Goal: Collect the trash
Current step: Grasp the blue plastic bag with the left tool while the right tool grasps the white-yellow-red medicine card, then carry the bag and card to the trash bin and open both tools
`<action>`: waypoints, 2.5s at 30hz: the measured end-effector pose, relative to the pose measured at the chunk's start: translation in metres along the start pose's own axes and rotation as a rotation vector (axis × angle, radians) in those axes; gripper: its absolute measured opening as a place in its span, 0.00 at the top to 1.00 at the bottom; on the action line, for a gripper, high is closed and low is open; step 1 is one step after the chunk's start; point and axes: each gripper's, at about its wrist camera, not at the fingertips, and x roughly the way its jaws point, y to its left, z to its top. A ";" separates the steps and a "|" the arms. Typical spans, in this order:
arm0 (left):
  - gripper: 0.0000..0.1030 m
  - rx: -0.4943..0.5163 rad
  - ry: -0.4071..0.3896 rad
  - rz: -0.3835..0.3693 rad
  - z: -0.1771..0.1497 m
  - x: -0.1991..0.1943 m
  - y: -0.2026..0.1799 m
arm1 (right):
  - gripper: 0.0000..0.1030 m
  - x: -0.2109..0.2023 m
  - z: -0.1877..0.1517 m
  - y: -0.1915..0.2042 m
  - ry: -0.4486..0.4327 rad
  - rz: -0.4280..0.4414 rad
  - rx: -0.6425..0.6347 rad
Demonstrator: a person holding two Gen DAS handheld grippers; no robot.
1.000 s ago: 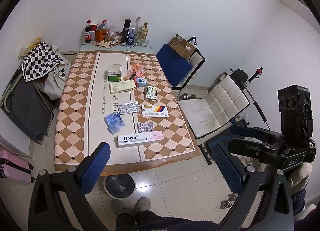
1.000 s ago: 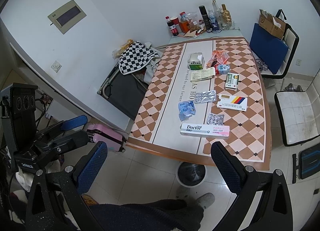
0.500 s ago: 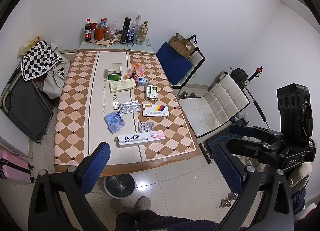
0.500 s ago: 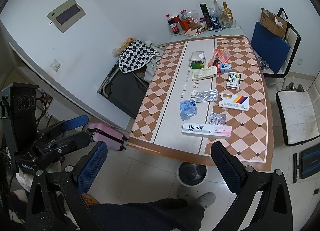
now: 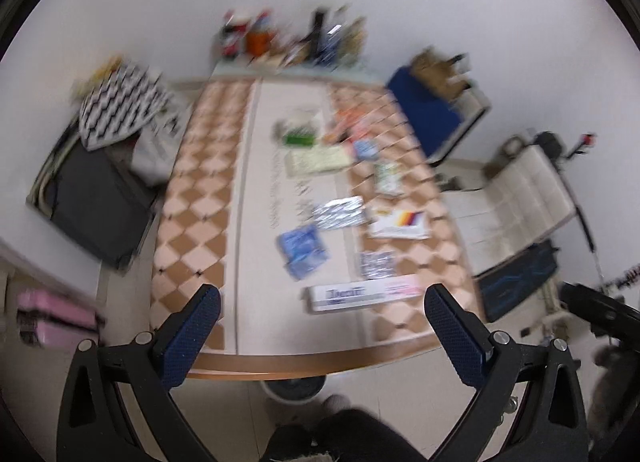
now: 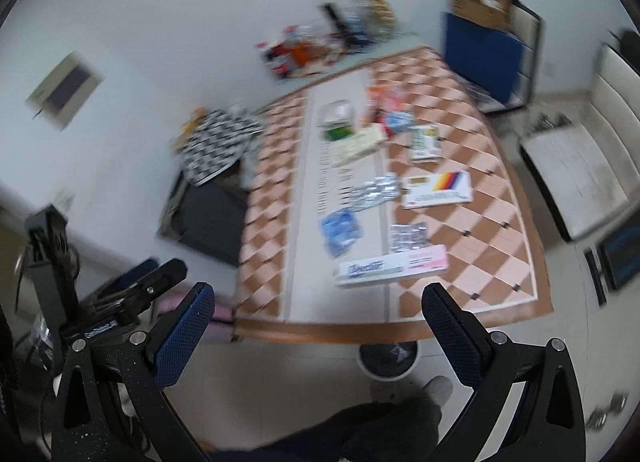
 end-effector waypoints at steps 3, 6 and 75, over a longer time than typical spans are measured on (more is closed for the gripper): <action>0.00 -0.093 0.103 0.060 0.012 0.069 0.032 | 0.00 0.043 0.016 -0.023 0.006 -0.126 -0.002; 0.00 -0.131 0.163 0.144 0.016 0.116 0.036 | 0.00 0.101 0.043 -0.046 0.080 -0.279 -0.104; 0.72 -0.038 0.027 0.140 -0.018 0.118 -0.004 | 0.23 0.196 0.040 -0.110 0.172 -0.236 -0.083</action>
